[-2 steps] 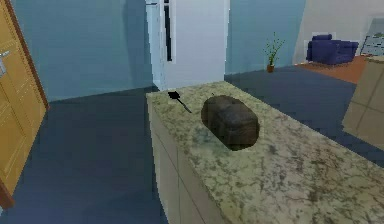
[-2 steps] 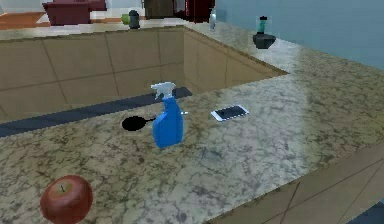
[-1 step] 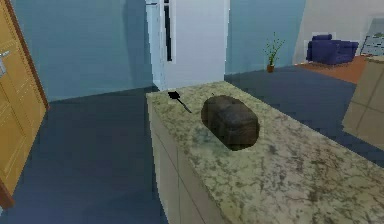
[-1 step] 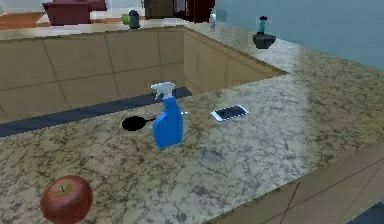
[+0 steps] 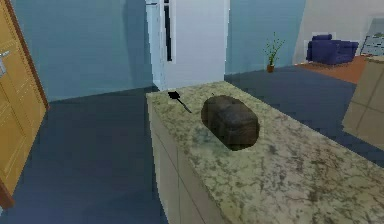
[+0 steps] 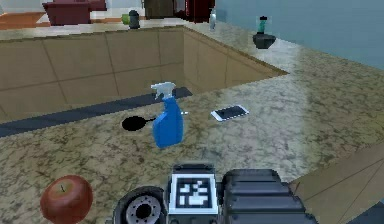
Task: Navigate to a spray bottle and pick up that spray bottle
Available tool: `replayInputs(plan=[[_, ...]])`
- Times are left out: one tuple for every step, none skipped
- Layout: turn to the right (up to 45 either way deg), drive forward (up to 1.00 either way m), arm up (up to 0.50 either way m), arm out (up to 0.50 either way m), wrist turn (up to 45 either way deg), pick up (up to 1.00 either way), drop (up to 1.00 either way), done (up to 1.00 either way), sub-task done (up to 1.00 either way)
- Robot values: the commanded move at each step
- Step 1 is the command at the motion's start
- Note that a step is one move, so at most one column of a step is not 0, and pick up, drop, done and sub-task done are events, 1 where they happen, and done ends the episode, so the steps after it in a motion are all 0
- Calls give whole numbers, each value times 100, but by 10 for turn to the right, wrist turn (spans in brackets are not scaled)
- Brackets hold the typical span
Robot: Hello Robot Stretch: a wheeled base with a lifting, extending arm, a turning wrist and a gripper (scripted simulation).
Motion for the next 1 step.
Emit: replayInputs(plan=[[0, 0, 0, 26, 0, 0, 0, 0, 0]])
